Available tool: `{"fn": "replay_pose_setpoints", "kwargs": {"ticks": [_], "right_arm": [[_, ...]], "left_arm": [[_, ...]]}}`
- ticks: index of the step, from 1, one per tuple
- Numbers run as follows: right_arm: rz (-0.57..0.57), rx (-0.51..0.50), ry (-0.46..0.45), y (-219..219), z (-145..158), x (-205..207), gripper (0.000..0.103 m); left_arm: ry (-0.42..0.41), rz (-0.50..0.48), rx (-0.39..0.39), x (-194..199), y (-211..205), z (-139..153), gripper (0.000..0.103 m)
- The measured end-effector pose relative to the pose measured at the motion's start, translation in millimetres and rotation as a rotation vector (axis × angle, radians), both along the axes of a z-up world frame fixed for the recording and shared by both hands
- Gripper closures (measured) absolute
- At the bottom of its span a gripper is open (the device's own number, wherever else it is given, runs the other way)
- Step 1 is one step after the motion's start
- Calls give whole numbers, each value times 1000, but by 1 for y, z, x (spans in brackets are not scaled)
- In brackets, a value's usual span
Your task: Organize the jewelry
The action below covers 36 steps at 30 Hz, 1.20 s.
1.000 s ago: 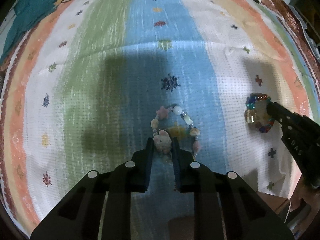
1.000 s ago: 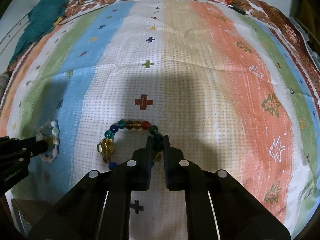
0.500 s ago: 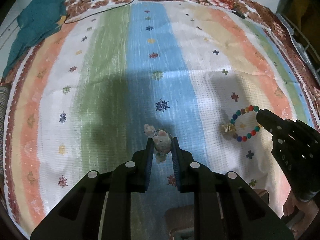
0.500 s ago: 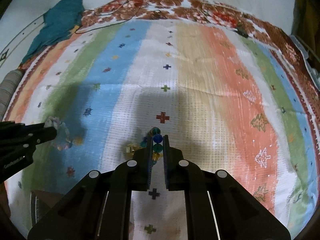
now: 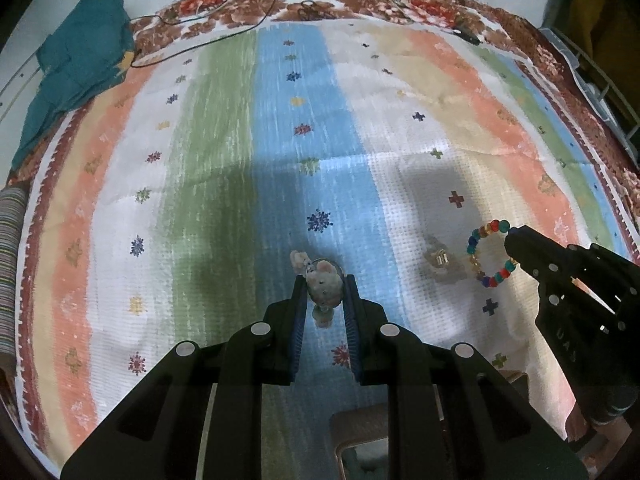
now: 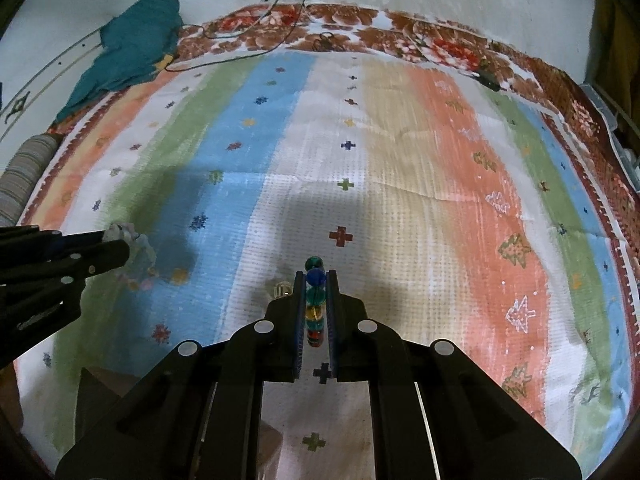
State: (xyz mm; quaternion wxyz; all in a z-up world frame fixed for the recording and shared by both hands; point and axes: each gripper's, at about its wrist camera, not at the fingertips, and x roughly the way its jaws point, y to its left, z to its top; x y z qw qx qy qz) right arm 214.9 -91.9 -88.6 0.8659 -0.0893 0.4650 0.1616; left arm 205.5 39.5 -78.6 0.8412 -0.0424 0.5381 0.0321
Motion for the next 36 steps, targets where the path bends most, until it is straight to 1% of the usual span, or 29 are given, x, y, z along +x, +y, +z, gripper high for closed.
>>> {"fn": "replay_pose_setpoints", "kwargs": {"ticks": [5,17,28,36], "right_arm": [[13,8,-19,1,9,-7,93],[29,9,-39,2,19,-22,93],[33,19,-46,1,25,-26,93],[36,28,-38,0,26,-25,93]], "left_arm": [[-20,-3,-3,-4,-1,8,85],[-53,-24,22,-12,-7,20,85],[-59,-18,-10,-16,-3,26,85],[-31,7,-15,-14,1,20,85]]}}
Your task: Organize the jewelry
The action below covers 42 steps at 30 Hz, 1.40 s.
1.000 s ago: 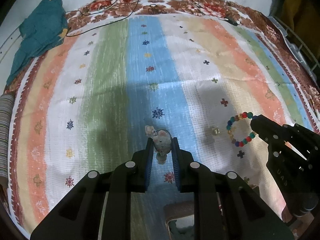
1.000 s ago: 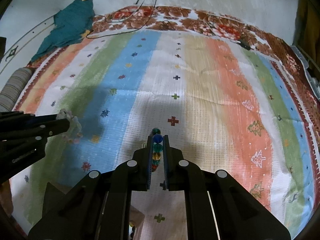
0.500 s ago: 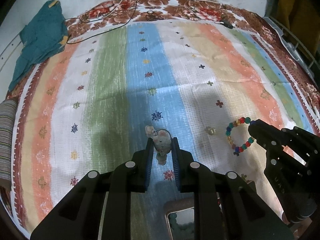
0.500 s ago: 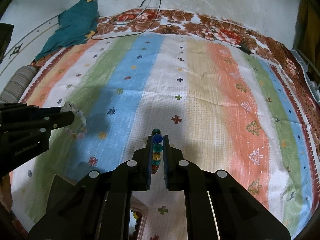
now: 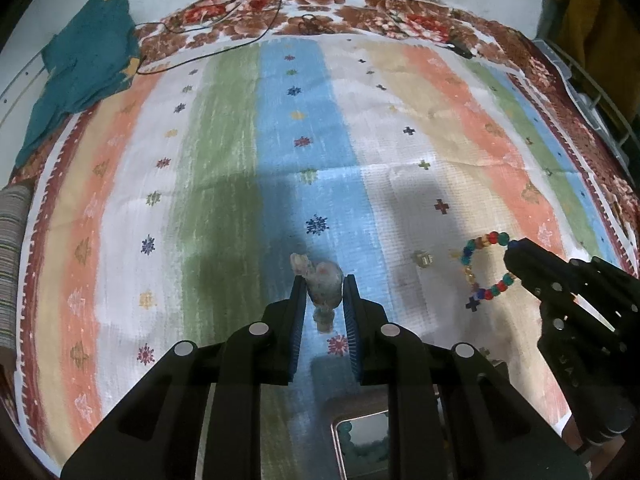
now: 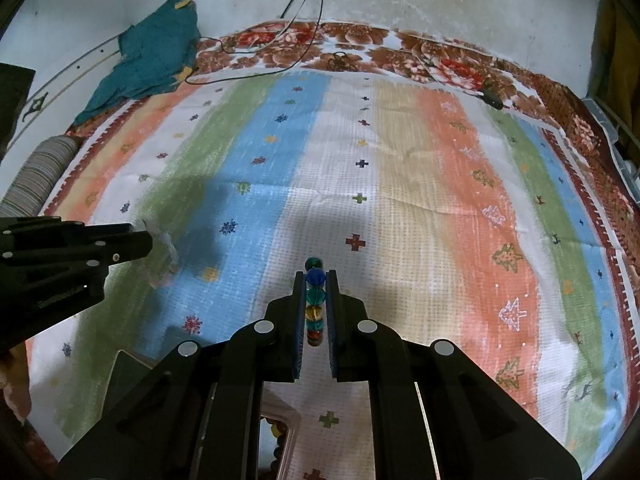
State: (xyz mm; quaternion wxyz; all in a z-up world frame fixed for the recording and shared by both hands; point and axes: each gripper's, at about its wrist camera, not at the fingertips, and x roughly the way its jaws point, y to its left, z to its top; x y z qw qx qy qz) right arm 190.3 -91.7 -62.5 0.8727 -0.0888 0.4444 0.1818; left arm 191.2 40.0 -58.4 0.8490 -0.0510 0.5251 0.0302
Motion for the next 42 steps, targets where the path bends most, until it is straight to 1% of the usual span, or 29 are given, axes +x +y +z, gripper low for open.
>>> {"fn": "replay_pose_setpoints", "kwargs": {"ticks": [9,12,21,35,40,41,42], "right_arm": [[7,0,8,3,-2,1,93],[9,-1,13,4,-4,1,93],[10,1,22,3,-7,4,93],[9,-1,45,3,-14,11,93],[22,-4,52,7,-17,10,93],[23,-5,53,7,-17,10,93],[24,-6,55,7,-18,10,93]], "left_arm": [[10,15,2,1,9,-4,85],[26,22,8,3,12,-10,83],[91,36,46,13,22,-36,81],[204,21,119,29,21,-82,80],[220,19,135,35,18,-93,80],[220,18,139,36,17,-94,81],[218,15,139,36,16,-94,84]]}}
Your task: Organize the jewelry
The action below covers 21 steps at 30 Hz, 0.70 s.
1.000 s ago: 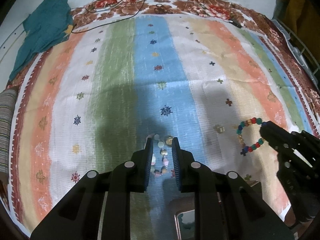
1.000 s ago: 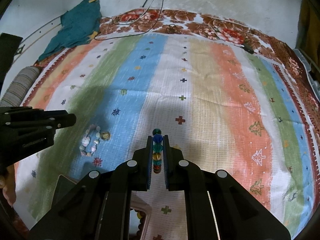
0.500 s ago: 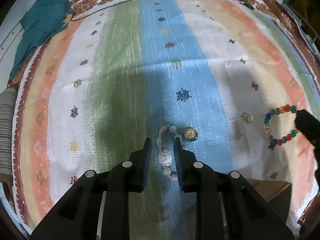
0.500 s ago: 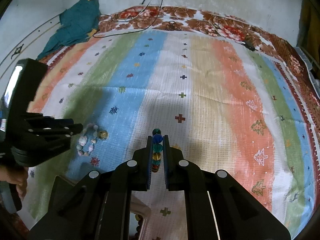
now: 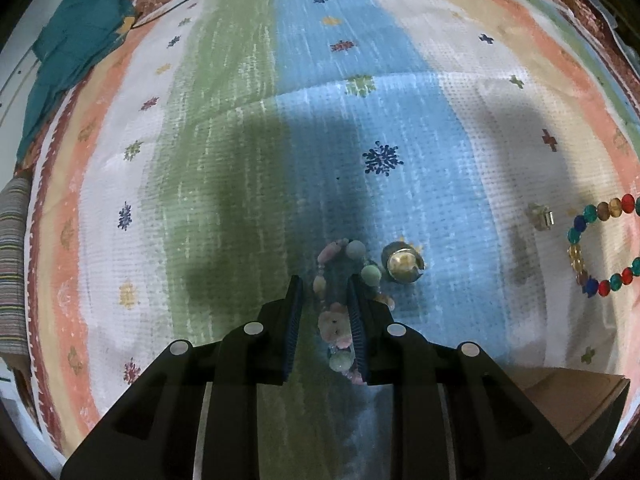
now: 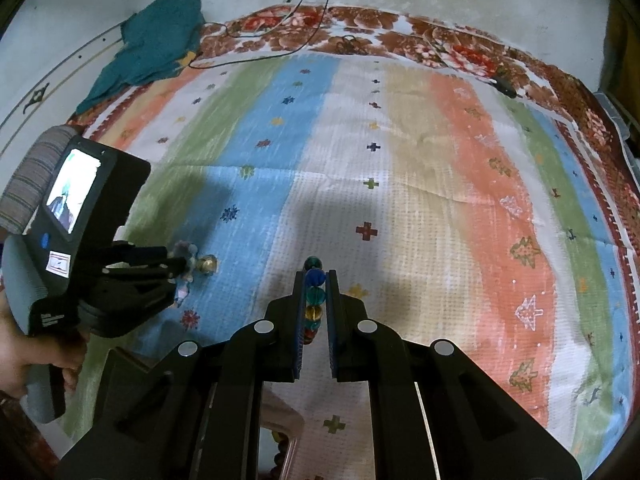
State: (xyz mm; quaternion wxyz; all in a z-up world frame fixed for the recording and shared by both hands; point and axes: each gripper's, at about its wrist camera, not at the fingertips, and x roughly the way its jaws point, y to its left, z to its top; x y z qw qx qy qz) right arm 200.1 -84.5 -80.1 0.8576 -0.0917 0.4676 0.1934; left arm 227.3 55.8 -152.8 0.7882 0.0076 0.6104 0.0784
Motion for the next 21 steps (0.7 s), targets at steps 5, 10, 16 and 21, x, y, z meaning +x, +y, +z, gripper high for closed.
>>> {"fn": "replay_pose_setpoints", "kwargs": {"ticks": [5,10,16,21], "right_arm": [[2,-1,1,1,0,0,93],[5,0,-6,1,2,-3,93],[5,6,-20,-3,9,-9,93],[2,11,-35,-5,16,-16,93]], "left_arm": [[3,-23,5,-1,-6,0,96],[-20,-33,-5,-4,-9,13,96],[-89,-33,-43,-17,-8,42,96],[-142,-43,-75,-26,-13,64,96]]}}
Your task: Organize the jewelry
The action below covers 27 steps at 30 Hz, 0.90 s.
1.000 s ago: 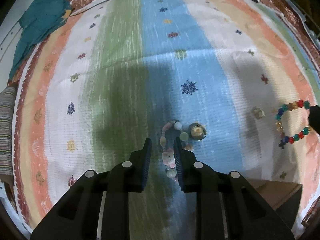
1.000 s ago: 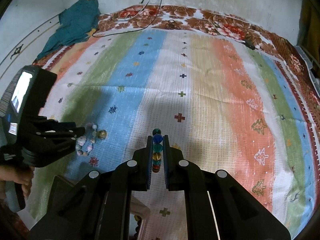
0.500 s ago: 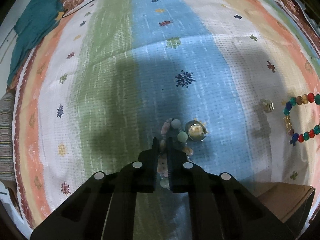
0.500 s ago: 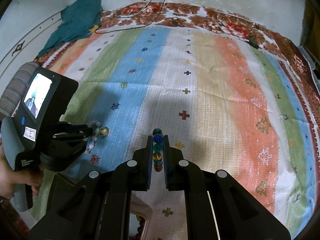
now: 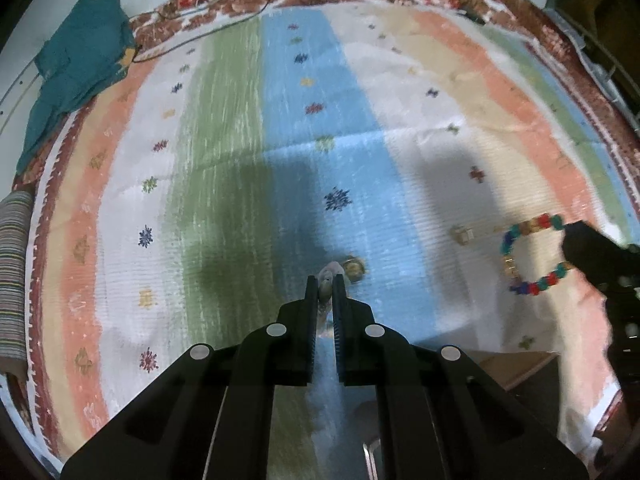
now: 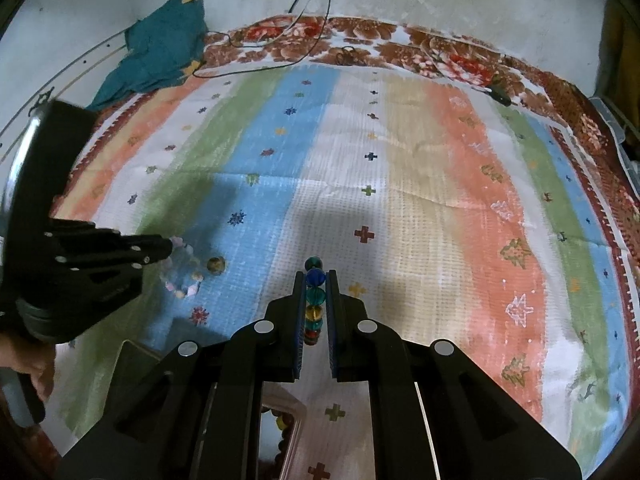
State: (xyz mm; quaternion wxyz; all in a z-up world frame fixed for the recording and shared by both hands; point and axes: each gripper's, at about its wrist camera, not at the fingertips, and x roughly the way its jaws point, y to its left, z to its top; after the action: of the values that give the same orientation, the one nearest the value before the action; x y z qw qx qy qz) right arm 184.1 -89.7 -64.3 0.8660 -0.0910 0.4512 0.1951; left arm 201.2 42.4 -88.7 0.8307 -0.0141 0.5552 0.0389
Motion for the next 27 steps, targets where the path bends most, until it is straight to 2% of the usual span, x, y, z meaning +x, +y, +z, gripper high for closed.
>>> {"fn": "replay_pose_setpoints", "kwargs": {"ticks": [13,18,27], "right_arm": [[25,34,-59,-1,25,-27,92],[49,35,-66,2,30,-37,92],[64,40,-90,3,38,-55,92]], "left_arm": [[-177,-42,-87,-37,-25,70,96],[-217,-69,-105,-53,-34,83,96],[-240,-99,-110,-71,-44,92,96]]}}
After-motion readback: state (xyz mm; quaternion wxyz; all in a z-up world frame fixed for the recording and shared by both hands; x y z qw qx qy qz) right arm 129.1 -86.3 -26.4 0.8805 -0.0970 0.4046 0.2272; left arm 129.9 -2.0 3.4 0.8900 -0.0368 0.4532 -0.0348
